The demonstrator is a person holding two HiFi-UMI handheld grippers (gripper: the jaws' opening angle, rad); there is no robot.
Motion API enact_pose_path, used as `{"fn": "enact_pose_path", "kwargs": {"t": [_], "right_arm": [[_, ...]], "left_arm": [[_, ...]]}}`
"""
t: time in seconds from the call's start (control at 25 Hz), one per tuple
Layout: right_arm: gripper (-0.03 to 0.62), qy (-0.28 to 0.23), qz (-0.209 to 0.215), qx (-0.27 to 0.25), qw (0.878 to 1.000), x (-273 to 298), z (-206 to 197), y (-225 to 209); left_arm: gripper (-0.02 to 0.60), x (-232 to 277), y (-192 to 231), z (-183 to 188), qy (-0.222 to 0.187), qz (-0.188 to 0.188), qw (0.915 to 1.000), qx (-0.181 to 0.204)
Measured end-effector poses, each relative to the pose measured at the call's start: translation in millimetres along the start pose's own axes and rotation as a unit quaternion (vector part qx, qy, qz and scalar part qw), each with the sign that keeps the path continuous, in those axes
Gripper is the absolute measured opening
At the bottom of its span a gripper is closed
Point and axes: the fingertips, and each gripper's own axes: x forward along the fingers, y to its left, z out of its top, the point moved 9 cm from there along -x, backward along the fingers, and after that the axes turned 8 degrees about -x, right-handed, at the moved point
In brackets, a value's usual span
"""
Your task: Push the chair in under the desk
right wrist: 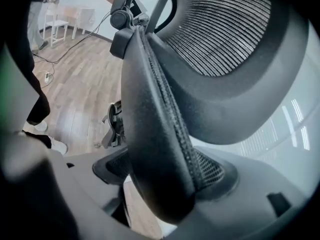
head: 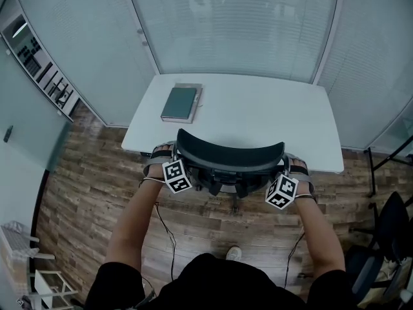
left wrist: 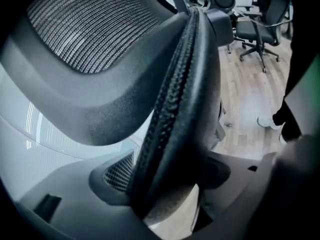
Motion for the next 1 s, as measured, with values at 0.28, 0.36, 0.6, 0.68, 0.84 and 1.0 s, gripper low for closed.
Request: {"fn": "enact_pose_path", "kwargs": {"t": [0.28,0.36,0.6,0.68,0.84,1.0], "right_arm": [[0.381,-0.004,-0.01,0.008,1.0,3,0,1],[0.391,-0.005,-0.009,0.007,1.0,4,-1,4],[0.377,0.004,0.005,-0.001,1.0,3,-4,1],[0.39,-0.005,0.002,0.001,1.0,3,-3,2],[0.394,-0.024,-0.018,-0.012,0.999,-3,-2,-2],[0.374,-0.082,-0.09,0.142,0.982,-55,0,-1]], "left_arm": [[0.365,2,-2,0,-0.003,0.001,1.0,-0.007],[0.392,2,-6,-2,-0.002,-0.003,0.9999,-0.013],[0.382,3,-3,3,-0.011,0.002,0.9999,-0.013],[0.383,2,-3,1,-0.017,0.003,0.9996,-0.021],[0.383,-13,4,-2,-0.061,0.035,0.9953,-0.067],[0.388,-57,0,-19,-0.121,0.081,0.981,-0.128]]}}
